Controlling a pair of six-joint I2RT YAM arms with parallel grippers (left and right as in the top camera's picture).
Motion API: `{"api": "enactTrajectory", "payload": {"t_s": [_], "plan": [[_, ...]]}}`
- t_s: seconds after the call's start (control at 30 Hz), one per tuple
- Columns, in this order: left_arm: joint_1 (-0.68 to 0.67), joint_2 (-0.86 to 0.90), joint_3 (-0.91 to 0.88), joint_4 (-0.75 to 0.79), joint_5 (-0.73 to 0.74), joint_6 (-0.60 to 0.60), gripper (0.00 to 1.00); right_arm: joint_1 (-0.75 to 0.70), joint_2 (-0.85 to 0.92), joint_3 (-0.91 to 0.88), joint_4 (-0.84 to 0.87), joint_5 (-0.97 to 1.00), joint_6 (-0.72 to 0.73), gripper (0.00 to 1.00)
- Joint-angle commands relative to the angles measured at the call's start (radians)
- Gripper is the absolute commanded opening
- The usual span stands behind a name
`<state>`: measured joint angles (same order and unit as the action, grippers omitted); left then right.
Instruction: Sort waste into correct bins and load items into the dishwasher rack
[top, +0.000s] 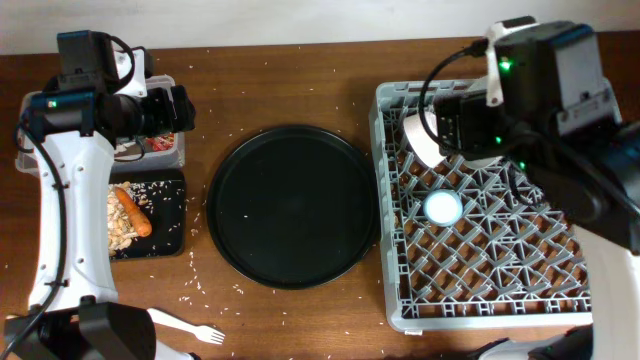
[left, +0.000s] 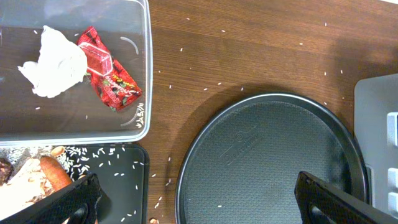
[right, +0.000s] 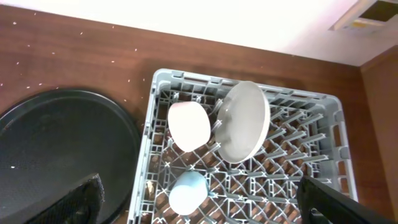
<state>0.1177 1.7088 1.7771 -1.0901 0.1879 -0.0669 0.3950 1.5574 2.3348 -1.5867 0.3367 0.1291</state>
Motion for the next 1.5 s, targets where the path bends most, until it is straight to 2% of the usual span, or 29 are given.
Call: {"api": "enactTrajectory", "payload": {"t_s": [0.0,0.33,0.43,0.53,0.73,0.83,0.93,1.07,1.17,1.23,1.37,1.47], "plan": [[-0.004,-0.022,0.000,0.003,0.010,0.015,0.99,-0.004,0.008,0.006,0.001,0.027,0.011,0.98],[-0.004,-0.022,0.000,0.003,0.010,0.015,0.99,-0.007,0.031,0.006,0.004,0.021,0.011,0.98],[-0.004,-0.022,0.000,0.003,0.010,0.015,0.99,-0.042,0.000,-0.032,0.132,0.020,0.011,0.98],[-0.004,-0.022,0.000,0.003,0.010,0.015,0.99,-0.133,-0.100,-0.166,0.309,-0.005,0.010,0.98],[-0.004,-0.022,0.000,0.003,0.010,0.015,0.99,-0.314,-0.392,-0.623,0.620,-0.150,0.010,0.98],[-0.004,-0.022,0.000,0.003,0.010,0.015,0.99,-0.358,-0.624,-1.037,0.943,-0.175,-0.006,0.98],[-0.004,-0.022,0.000,0.003,0.010,0.015,0.99,-0.370,-0.813,-1.373,1.217,-0.325,-0.170,0.98],[-0.004,-0.022,0.000,0.003,0.010,0.015,0.99,-0.382,-1.069,-1.805,1.513,-0.377,-0.193,0.98],[-0.004,-0.022,0.000,0.003,0.010,0.015,0.99,-0.382,-1.299,-2.100,1.607,-0.436,-0.193,0.98],[-0.004,-0.022,0.000,0.003,0.010,0.015,0.99,-0.382,-1.398,-2.204,1.616,-0.455,-0.193,0.98],[-0.004,-0.022,0.000,0.003,0.010,0.015,0.99,-0.382,-1.516,-2.331,1.653,-0.457,-0.193,0.98],[-0.004,-0.022,0.000,0.003,0.010,0.015,0.99,-0.382,-1.555,-2.329,1.522,-0.457,-0.193,0.98]]}}
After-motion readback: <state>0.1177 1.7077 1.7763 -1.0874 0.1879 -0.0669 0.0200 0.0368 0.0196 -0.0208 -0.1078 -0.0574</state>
